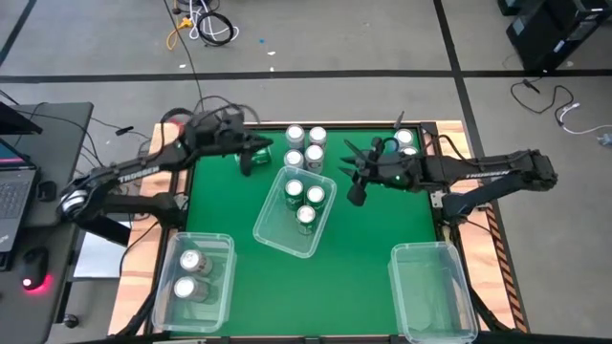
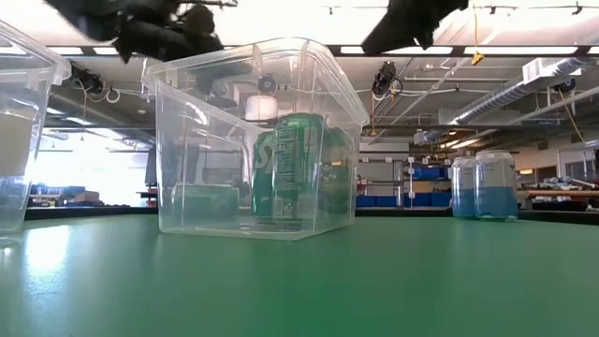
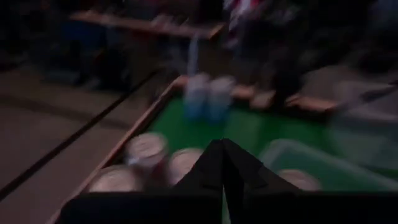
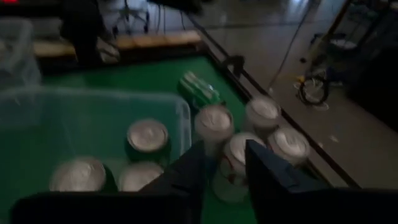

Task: Sort soda cans
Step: Put the blue soda can into the bottom right transparent bin

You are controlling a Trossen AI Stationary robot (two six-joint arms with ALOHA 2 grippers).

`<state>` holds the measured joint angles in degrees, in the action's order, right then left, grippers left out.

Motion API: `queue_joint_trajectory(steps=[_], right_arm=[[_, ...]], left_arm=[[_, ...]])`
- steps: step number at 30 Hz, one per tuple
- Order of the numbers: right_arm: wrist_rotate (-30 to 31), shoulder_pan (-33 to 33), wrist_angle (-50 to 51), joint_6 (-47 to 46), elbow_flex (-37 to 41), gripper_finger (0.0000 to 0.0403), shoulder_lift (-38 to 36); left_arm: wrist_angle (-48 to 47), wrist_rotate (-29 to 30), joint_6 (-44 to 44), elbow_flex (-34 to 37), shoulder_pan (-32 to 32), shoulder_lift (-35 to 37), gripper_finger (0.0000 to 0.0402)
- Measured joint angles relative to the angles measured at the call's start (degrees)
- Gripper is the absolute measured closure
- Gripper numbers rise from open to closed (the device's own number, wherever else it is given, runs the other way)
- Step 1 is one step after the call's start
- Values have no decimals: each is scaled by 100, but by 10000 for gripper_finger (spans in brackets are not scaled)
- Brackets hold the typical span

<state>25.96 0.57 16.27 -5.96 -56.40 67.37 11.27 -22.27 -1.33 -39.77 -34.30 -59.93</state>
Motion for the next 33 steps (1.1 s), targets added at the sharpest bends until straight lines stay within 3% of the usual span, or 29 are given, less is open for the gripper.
queue_joint_trajectory(steps=[6,12,21,27,33], right_arm=[[-13,49,1683,-630,-370,356,-98],[78,-6,3419,-1521,-924,351,-116],[133,-703,4426,-1980,-975,284,-105],[-73,-1449,4601,-2134,-975,215,-86],[-320,-2202,5134,-2250,-975,142,115]], left_arm=[[2314,-1159,-831,1334,99,705,394],[2838,-1444,-1160,2046,313,1210,395],[2729,-1299,-669,2319,711,1385,396],[2664,-879,-168,2319,743,1380,396],[2655,-818,128,2319,743,1380,396]])
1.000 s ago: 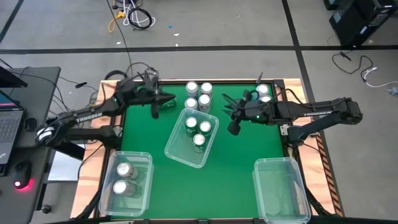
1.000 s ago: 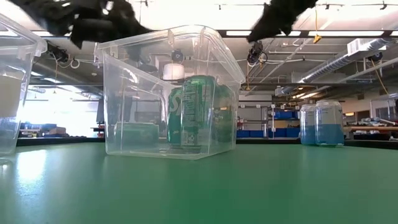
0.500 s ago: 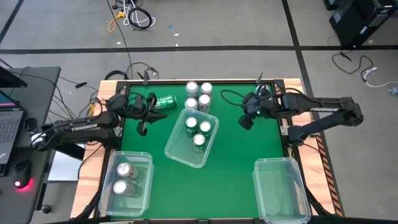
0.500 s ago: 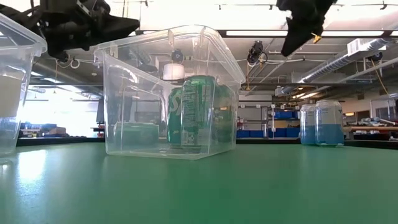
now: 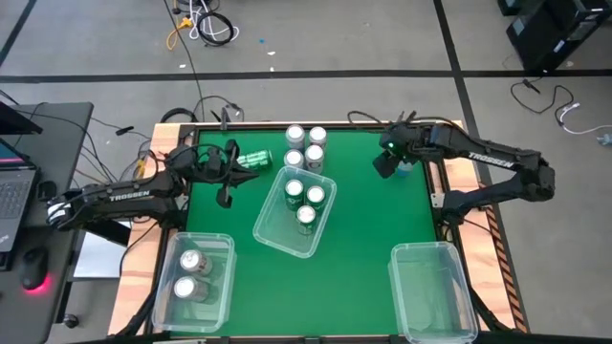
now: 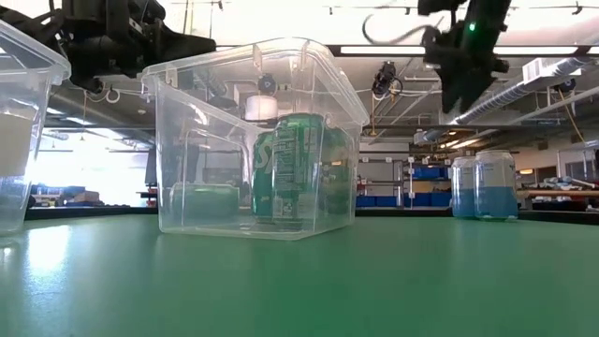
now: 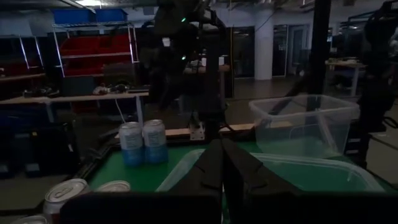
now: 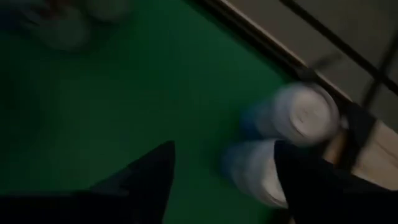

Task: Sort soda cans
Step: Put the blue soda can into the bottom right transparent bin

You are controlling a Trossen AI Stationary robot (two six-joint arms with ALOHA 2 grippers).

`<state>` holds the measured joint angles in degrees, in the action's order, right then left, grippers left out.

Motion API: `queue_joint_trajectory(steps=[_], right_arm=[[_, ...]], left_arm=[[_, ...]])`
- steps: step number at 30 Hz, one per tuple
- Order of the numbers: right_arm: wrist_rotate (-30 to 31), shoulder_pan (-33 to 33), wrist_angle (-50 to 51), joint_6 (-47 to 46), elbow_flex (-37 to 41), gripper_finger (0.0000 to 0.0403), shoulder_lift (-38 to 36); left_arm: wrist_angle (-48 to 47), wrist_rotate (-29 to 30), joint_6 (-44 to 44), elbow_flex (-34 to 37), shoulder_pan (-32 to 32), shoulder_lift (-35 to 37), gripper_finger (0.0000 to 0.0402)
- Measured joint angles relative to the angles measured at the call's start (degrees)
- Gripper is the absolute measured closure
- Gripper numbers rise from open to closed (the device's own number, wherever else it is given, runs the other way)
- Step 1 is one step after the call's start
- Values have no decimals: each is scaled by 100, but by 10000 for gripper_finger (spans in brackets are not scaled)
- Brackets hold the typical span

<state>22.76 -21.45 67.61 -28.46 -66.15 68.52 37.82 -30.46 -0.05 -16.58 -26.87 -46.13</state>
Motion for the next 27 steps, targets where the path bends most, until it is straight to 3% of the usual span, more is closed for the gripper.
queue_joint_trajectory(steps=[9,27], right_arm=[[-15,-959,979,210,0,74,542],[-899,-2237,531,1614,302,75,1300]], left_arm=[[-95,13,114,0,0,0,396],[-520,53,285,0,0,0,396]])
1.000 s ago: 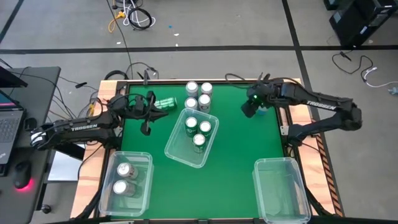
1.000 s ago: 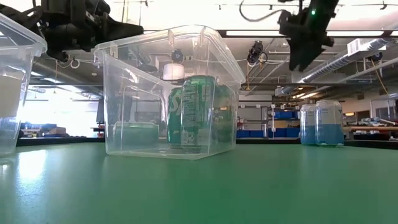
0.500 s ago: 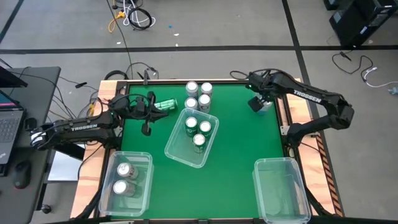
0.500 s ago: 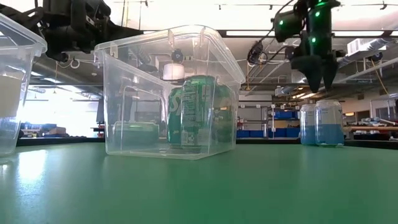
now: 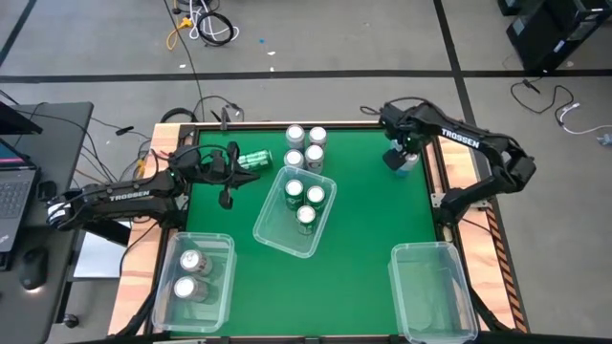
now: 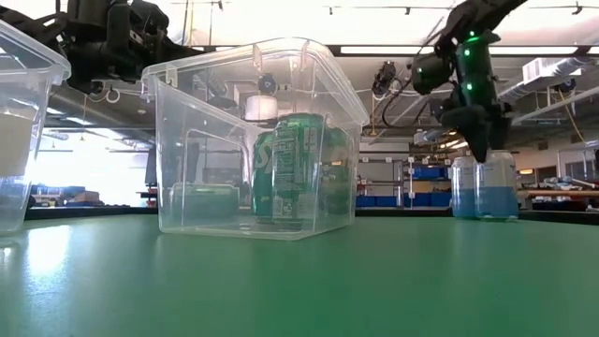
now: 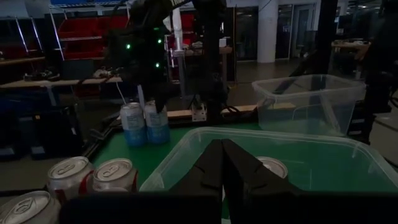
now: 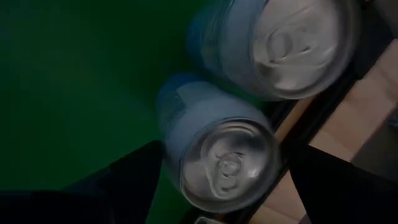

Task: Sort soda cans
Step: Put the blue soda can into the bottom right transparent bin

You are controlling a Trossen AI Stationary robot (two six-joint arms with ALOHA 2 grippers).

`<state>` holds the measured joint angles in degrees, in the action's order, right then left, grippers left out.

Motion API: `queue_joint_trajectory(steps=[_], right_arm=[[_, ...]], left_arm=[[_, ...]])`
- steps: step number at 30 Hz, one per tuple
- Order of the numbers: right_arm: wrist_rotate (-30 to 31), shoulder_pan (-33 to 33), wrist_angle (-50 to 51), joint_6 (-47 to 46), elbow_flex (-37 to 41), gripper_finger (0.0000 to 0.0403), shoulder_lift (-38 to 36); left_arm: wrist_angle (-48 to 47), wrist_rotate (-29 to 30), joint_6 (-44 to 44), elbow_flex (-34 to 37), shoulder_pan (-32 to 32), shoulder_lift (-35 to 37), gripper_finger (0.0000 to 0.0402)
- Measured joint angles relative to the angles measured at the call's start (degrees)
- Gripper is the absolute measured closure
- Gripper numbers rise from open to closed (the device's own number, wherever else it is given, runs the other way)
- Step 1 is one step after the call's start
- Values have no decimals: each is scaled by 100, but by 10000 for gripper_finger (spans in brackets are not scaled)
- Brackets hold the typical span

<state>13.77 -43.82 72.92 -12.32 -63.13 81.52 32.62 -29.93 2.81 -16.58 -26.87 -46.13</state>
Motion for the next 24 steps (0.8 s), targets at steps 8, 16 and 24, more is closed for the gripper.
queue_joint_trajectory(steps=[8,16,24], right_arm=[[-226,-117,-498,191,458,85,-33],[-715,326,-81,260,-70,128,-114],[-801,1555,1417,-582,-1454,128,-162]], left_arm=[[0,0,0,0,0,0,396],[0,112,19,0,0,-2,396],[0,155,146,0,0,-2,396]])
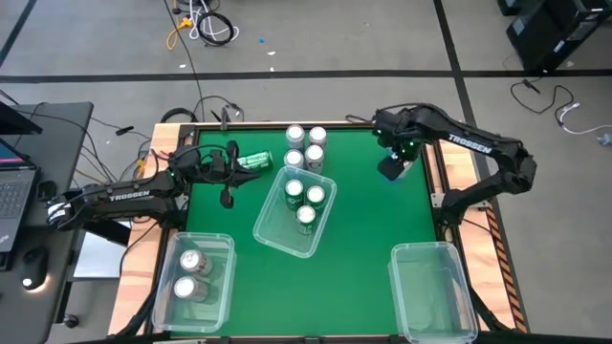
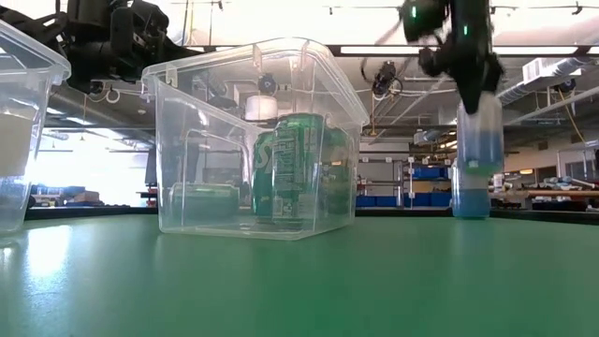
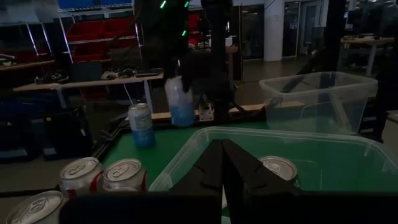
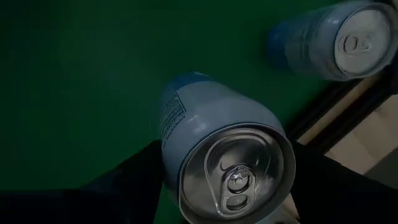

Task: Sort soda cans
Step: Put the blue soda can into the bottom right transparent bin

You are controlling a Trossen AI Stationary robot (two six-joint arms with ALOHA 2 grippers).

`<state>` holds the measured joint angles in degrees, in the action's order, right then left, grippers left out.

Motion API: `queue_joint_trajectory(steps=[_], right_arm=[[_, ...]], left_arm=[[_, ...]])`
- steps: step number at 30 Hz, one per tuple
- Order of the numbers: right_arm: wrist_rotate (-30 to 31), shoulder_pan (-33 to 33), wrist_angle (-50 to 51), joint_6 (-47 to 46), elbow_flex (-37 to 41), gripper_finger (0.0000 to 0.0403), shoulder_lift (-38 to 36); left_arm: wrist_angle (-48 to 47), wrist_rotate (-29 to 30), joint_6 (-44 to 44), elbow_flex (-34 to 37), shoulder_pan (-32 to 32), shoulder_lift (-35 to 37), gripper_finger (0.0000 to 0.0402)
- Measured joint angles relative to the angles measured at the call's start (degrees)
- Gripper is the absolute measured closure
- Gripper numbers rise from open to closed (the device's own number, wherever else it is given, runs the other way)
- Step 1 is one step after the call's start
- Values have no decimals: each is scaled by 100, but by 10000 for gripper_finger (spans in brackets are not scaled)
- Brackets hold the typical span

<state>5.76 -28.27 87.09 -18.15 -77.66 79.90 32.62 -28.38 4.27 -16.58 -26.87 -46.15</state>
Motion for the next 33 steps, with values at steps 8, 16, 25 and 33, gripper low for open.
queue_joint_trajectory(steps=[8,16,25,33], right_arm=[[-121,1841,274,-1324,-1606,128,-33],[-455,3743,299,-3016,-2070,128,-31],[-1591,5494,299,-5550,-2070,128,-31],[-1438,6248,294,-6720,-1856,128,134]], left_arm=[[0,0,0,-2,0,0,396],[-4,-2,-2,-2,0,0,396],[-2,-2,-4,-2,0,0,396],[14,27,-4,-2,0,0,396]])
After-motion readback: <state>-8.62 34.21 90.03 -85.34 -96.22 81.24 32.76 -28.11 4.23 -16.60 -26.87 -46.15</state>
